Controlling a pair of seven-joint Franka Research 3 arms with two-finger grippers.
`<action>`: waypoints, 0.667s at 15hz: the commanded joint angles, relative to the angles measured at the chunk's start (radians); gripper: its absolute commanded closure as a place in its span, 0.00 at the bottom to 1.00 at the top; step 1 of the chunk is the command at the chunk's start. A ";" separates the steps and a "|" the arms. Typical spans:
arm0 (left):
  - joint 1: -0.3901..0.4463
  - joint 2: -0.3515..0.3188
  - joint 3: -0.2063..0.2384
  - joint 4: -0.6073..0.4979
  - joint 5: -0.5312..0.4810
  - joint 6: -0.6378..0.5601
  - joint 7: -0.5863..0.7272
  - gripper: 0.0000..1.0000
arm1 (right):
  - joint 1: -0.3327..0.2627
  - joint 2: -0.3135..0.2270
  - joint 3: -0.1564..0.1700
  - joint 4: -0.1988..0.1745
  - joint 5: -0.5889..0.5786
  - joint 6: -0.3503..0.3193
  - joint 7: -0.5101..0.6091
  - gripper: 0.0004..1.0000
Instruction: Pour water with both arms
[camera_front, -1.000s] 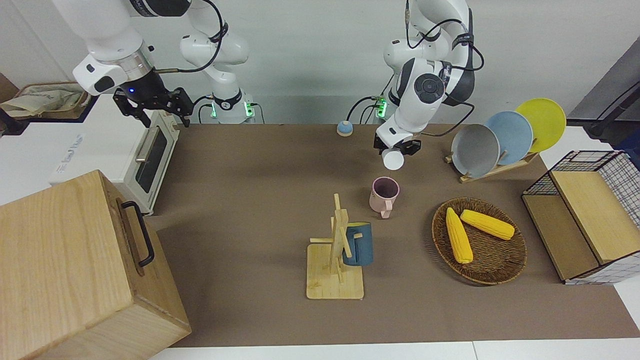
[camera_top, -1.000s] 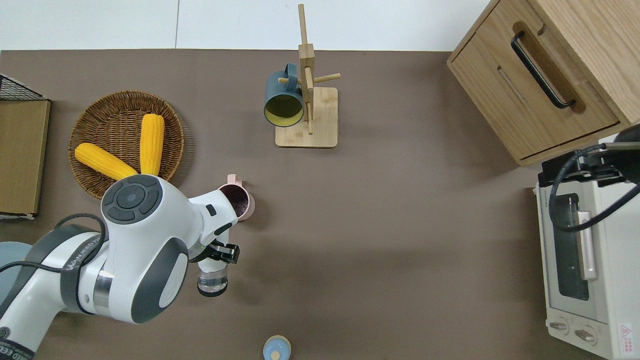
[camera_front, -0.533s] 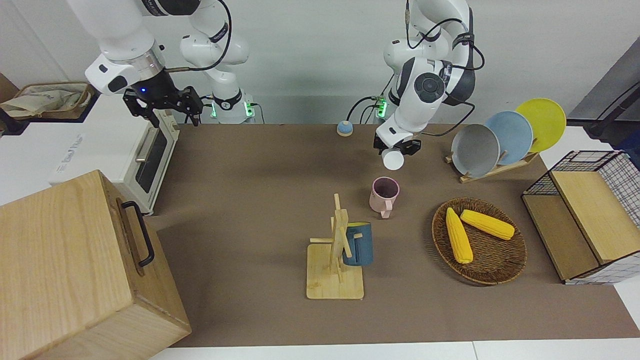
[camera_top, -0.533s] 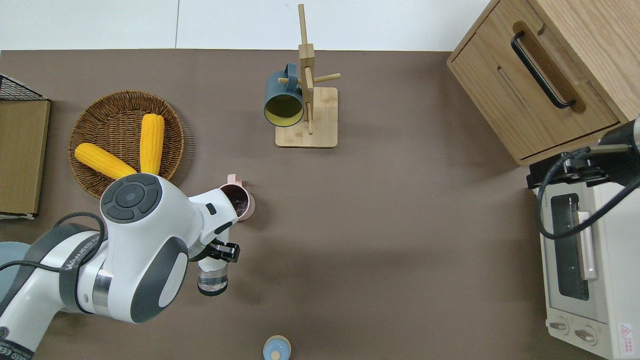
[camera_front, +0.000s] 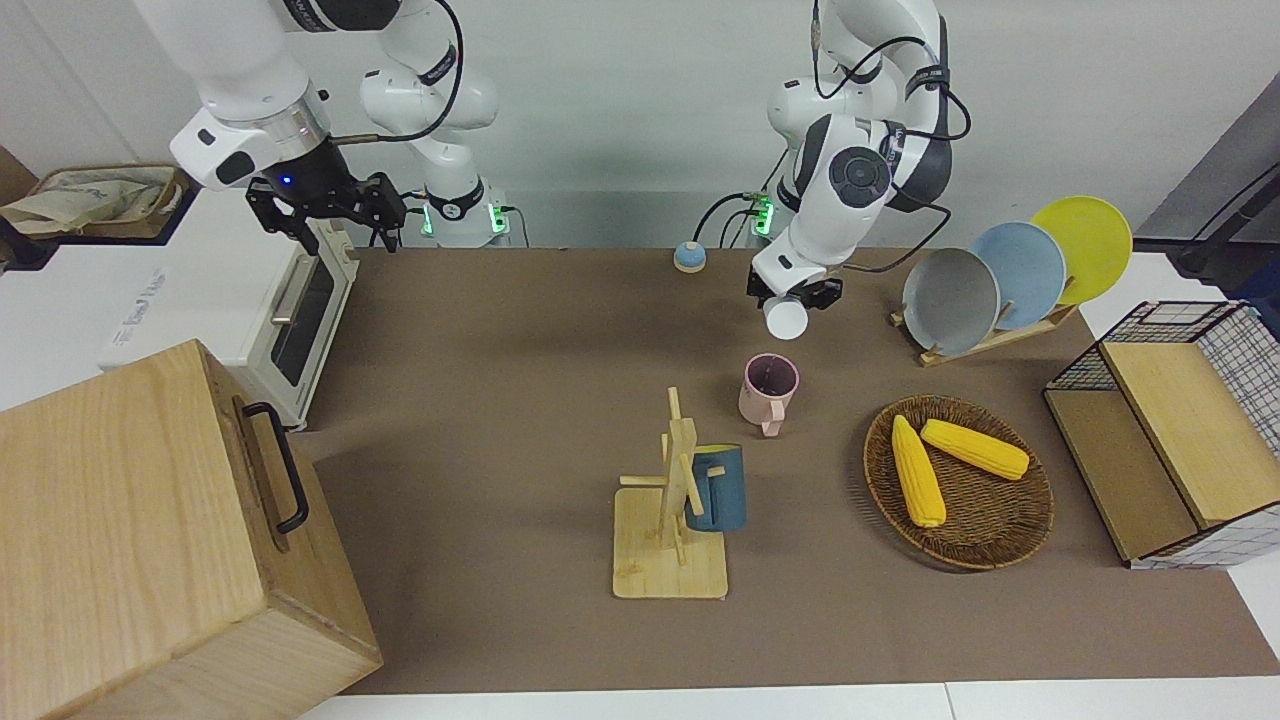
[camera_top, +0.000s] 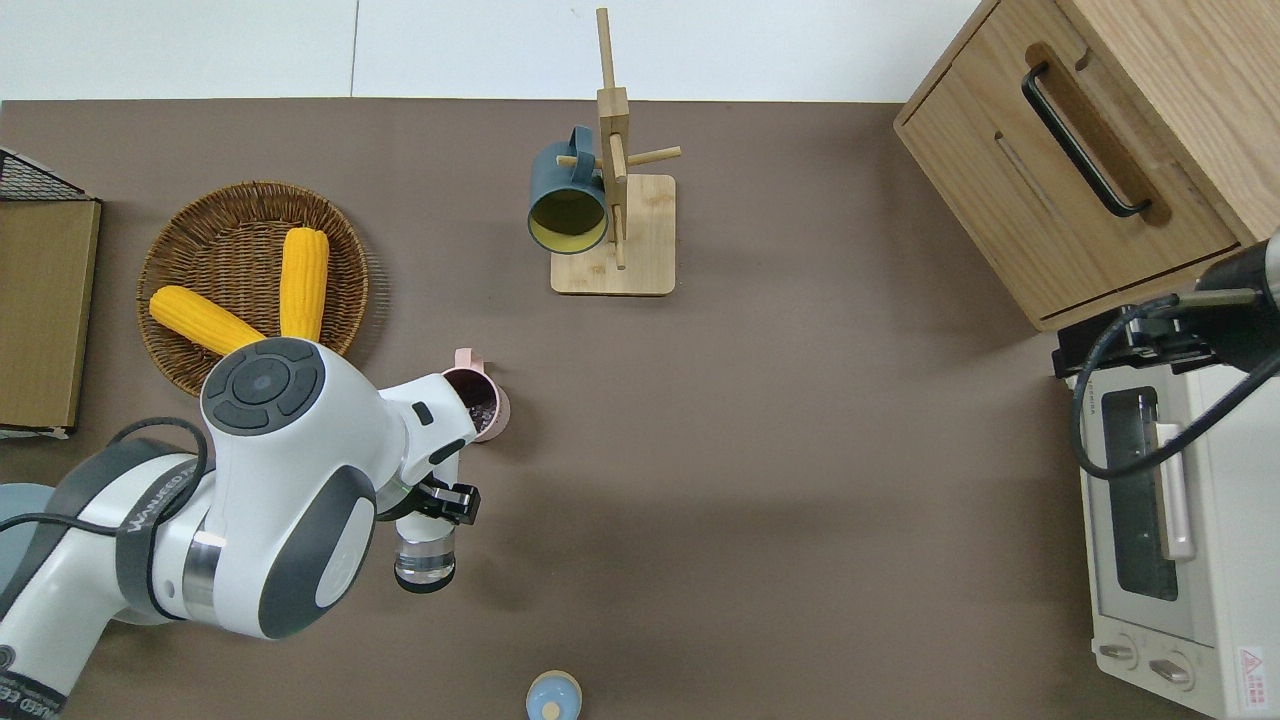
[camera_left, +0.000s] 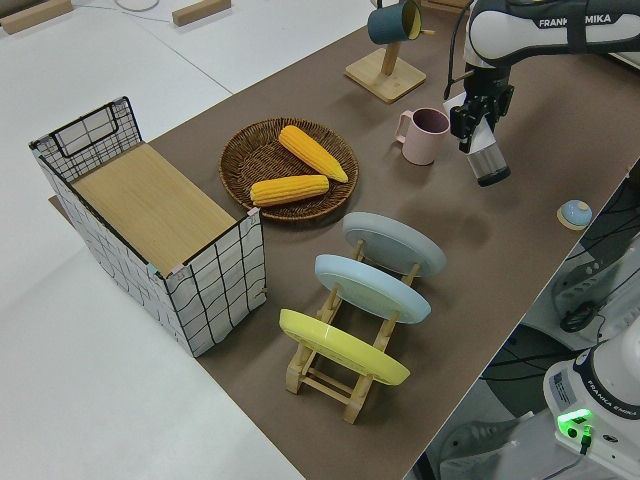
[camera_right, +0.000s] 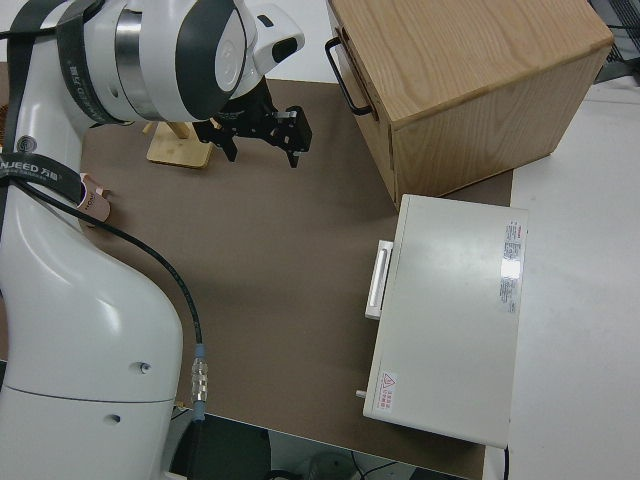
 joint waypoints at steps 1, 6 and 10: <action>-0.005 0.014 0.002 0.055 0.031 -0.051 -0.022 1.00 | -0.008 -0.019 0.002 -0.023 0.015 0.012 -0.020 0.01; -0.004 0.014 0.002 0.055 0.031 -0.054 -0.023 1.00 | -0.008 -0.019 0.002 -0.022 0.014 0.012 -0.020 0.01; -0.001 0.012 0.003 0.057 0.030 -0.068 -0.028 1.00 | -0.008 -0.019 0.002 -0.023 0.015 0.012 -0.020 0.01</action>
